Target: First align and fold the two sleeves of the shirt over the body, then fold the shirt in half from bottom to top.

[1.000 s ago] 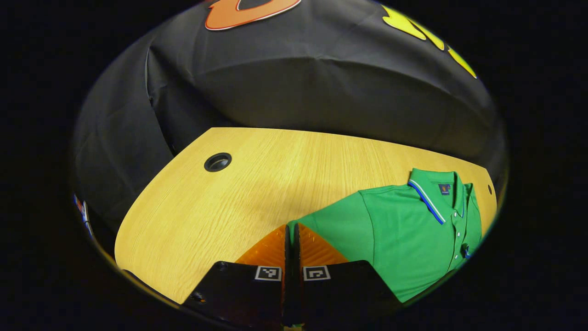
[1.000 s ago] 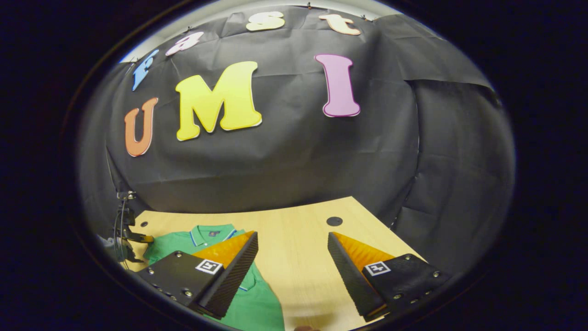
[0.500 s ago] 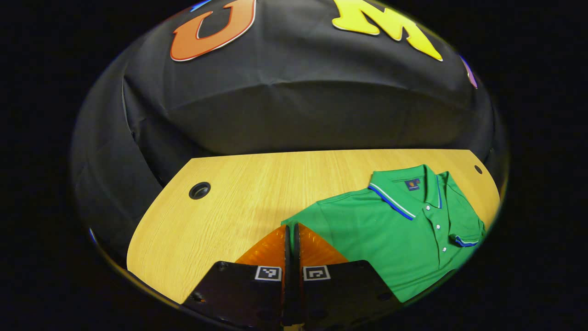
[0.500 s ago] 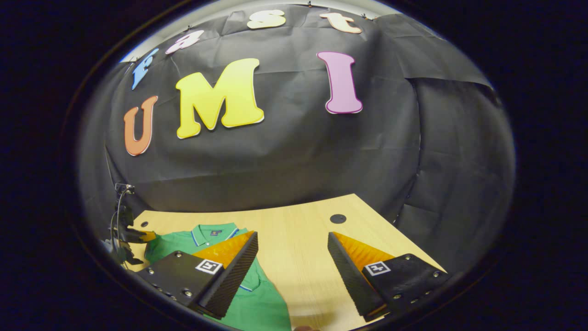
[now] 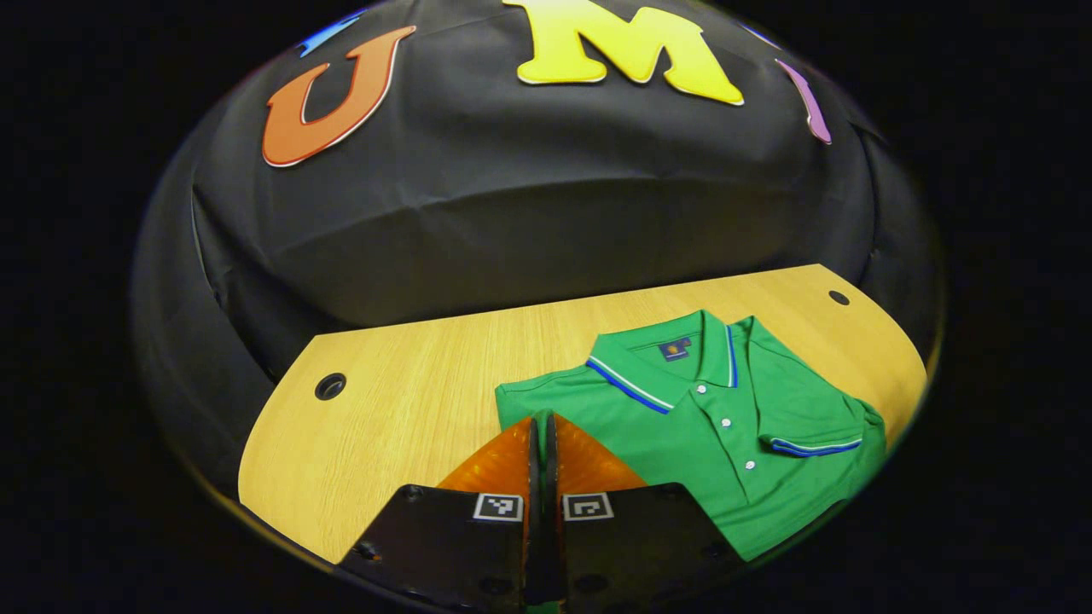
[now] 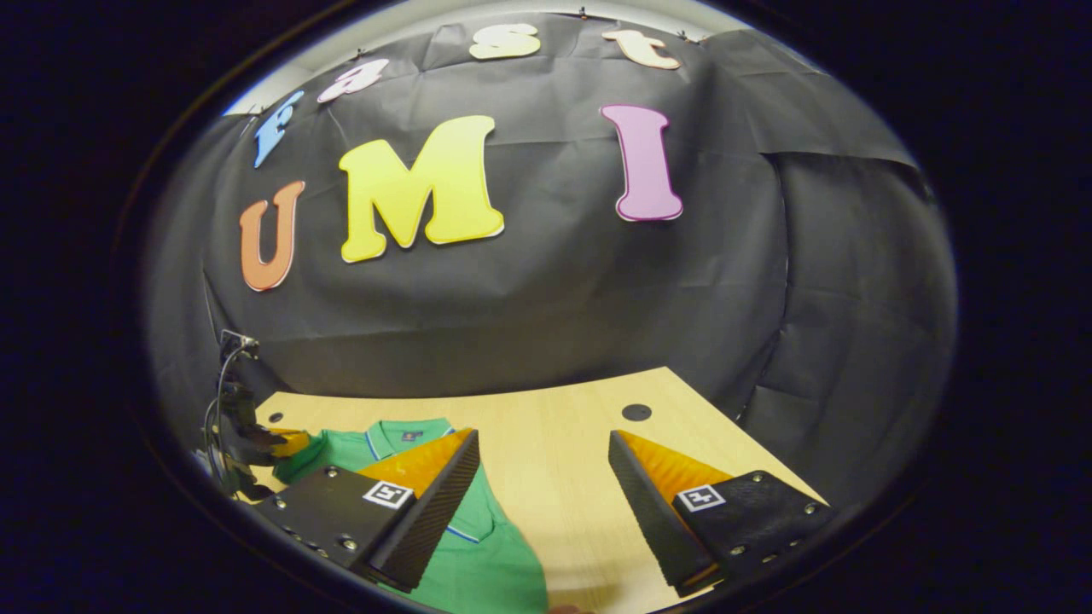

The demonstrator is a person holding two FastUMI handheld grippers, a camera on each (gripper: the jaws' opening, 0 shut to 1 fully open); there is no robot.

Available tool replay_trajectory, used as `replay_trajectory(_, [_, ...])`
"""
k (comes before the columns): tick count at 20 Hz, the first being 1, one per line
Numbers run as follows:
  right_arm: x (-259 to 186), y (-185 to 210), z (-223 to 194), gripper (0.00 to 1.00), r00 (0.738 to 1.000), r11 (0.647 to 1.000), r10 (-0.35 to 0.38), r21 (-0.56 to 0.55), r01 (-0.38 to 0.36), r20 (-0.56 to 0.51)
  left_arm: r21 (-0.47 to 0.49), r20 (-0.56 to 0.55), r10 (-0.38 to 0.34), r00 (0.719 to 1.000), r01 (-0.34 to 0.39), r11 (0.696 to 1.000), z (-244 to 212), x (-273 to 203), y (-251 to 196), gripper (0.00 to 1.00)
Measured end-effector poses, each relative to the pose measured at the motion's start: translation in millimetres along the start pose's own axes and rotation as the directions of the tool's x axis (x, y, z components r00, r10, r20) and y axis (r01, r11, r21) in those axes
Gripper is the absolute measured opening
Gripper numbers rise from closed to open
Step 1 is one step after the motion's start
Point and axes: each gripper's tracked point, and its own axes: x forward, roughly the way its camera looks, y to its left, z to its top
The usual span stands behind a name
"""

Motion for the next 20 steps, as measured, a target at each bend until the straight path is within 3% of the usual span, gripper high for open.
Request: replay_trajectory(20, [-37.6,-2.2,12.1,0.96,0.998,1.000,0.027,-0.017,-0.026,0.060,0.049,0.016,-0.111,0.994,0.110,0.993,-2.3,-40.8,-84.6,0.03])
